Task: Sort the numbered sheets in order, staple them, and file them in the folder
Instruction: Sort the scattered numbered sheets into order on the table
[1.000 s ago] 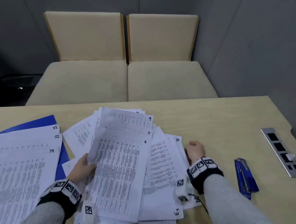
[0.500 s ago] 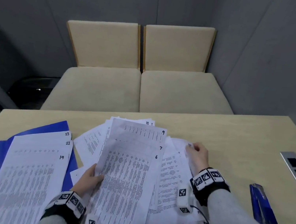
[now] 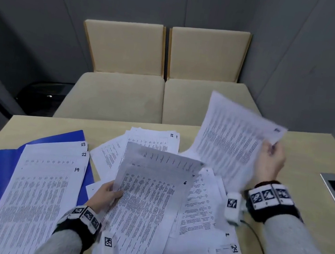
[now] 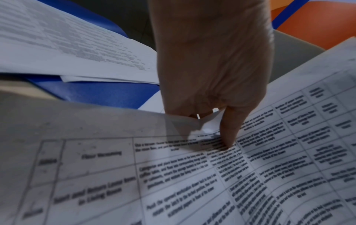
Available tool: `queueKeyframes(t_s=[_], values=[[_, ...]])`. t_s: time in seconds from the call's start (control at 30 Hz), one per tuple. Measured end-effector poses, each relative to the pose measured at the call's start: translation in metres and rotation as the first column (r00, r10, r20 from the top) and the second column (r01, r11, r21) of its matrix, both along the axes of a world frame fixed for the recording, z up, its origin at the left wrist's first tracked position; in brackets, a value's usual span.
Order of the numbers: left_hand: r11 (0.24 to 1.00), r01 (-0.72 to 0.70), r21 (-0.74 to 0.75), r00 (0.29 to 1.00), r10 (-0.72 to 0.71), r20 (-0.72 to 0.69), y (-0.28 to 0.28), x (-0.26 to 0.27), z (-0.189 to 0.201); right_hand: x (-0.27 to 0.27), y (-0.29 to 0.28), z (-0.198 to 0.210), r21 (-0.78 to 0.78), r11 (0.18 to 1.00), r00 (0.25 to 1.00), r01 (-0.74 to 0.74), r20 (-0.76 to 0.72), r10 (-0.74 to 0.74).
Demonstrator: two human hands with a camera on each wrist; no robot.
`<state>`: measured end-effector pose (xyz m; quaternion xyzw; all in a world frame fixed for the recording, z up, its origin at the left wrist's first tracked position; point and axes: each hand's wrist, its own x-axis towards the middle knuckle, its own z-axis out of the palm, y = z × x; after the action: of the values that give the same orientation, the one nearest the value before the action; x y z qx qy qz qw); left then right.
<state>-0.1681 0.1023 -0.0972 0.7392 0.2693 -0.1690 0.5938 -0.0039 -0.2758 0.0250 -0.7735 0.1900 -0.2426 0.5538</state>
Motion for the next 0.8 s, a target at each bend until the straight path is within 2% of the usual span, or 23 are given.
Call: queueKeyframes(t_s=[0.07,0.1,0.2,0.37,0.43,0.5,0.57,0.6,0.73,0.8], values=[[1.0,0.007,-0.008,1.0,-0.007,-0.009,0.0,0.0,0.003,0.019,-0.007,0.021,0.214,0.977,0.987,0.017,0.152,-0.05],[1.0,-0.002,-0.017,1.0,0.002,-0.017,0.0,0.001,0.004,0.027,-0.009,0.029,0.315,0.949,0.979,0.029,0.182,-0.09],[0.997,-0.032,-0.063,0.998,0.029,-0.058,0.002,0.002,0.003,0.044,-0.006,0.036,0.52,0.854,0.98,0.001,0.168,-0.104],[0.987,-0.063,-0.147,0.995,0.052,-0.082,0.005,0.002,0.005,0.031,0.036,-0.015,0.594,0.779,0.976,-0.201,0.058,0.208],[0.98,-0.071,-0.187,0.995,0.057,-0.082,0.003,0.003,0.009,0.016,0.05,-0.042,0.614,0.754,0.924,-0.232,-0.103,0.368],[0.978,-0.053,-0.203,0.997,0.039,-0.073,-0.002,0.004,0.016,-0.001,0.061,-0.073,0.655,0.719,0.822,-0.233,-0.262,0.505],[0.989,-0.007,-0.148,0.998,-0.002,-0.062,-0.006,0.006,0.02,-0.014,0.073,-0.094,0.689,0.681,0.711,-0.249,-0.347,0.612],[0.996,0.033,-0.082,0.999,-0.036,-0.036,-0.006,0.007,0.018,-0.019,0.079,-0.101,0.711,0.656,0.684,-0.252,-0.349,0.64],[0.989,0.064,0.134,0.997,-0.058,-0.043,0.006,0.012,-0.014,-0.026,0.095,-0.096,0.831,0.53,0.688,-0.166,-0.288,0.667],[0.98,0.06,0.187,0.996,-0.048,-0.073,-0.007,0.011,0.006,-0.026,0.099,-0.094,0.848,0.508,0.705,-0.149,-0.269,0.656]])
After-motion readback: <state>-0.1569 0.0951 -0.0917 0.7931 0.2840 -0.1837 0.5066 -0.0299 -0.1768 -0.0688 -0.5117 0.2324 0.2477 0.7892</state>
